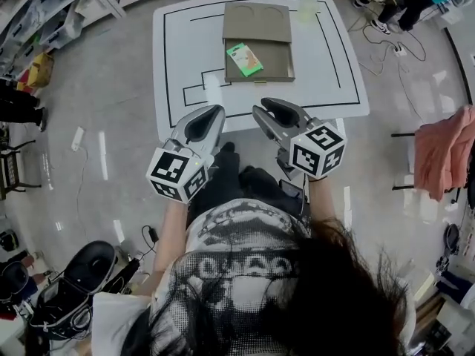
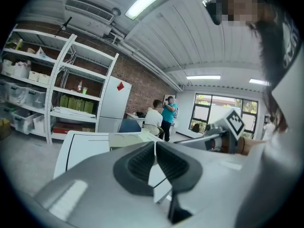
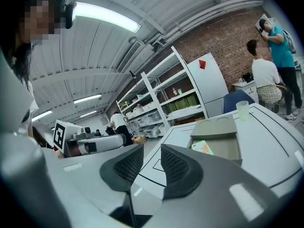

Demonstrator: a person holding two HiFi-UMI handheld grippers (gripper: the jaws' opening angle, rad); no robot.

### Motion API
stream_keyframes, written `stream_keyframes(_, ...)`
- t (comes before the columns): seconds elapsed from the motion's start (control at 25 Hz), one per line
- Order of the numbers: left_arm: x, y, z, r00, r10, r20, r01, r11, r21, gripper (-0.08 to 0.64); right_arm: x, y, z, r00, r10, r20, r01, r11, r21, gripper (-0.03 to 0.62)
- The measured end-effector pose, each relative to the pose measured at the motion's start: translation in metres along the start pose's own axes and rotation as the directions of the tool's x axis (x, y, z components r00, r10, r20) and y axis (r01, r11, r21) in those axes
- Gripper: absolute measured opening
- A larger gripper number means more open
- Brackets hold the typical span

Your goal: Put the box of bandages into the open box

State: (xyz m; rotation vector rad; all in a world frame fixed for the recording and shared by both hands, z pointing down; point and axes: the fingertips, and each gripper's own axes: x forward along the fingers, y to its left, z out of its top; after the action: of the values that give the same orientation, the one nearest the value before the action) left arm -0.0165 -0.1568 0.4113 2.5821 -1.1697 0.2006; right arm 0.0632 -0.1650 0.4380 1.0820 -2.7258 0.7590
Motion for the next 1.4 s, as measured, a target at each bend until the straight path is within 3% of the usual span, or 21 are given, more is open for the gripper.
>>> stream_keyframes(0.36, -0.023, -0.030, -0.023, 0.999, 0.037, -0.030, -0.038, 0.999, -0.030, 0.000, -0.033, 0.019, -0.015, 1.000, 0.017, 0.022, -0.017, 1.000, 0.002, 0.072)
stream_keyframes(0.64, -0.039, -0.033, -0.021, 0.998, 0.066, -0.018, -0.066, 0.997, -0.027, 0.000, -0.034, 0.038, -0.014, 0.998, 0.041, 0.039, -0.041, 0.999, -0.020, 0.054)
stream_keyframes(0.88, -0.052, -0.024, -0.013, 0.997, 0.072, -0.005, -0.072, 0.997, -0.009, 0.000, -0.025, 0.056, -0.010, 0.998, 0.043, 0.048, -0.040, 0.997, -0.064, 0.048)
stream_keyframes(1.4, -0.090, 0.017, 0.007, 0.999, 0.037, 0.027, -0.037, 0.999, -0.004, 0.000, 0.012, 0.104, 0.005, 0.995, 0.000, 0.096, 0.006, 0.998, -0.058, -0.002)
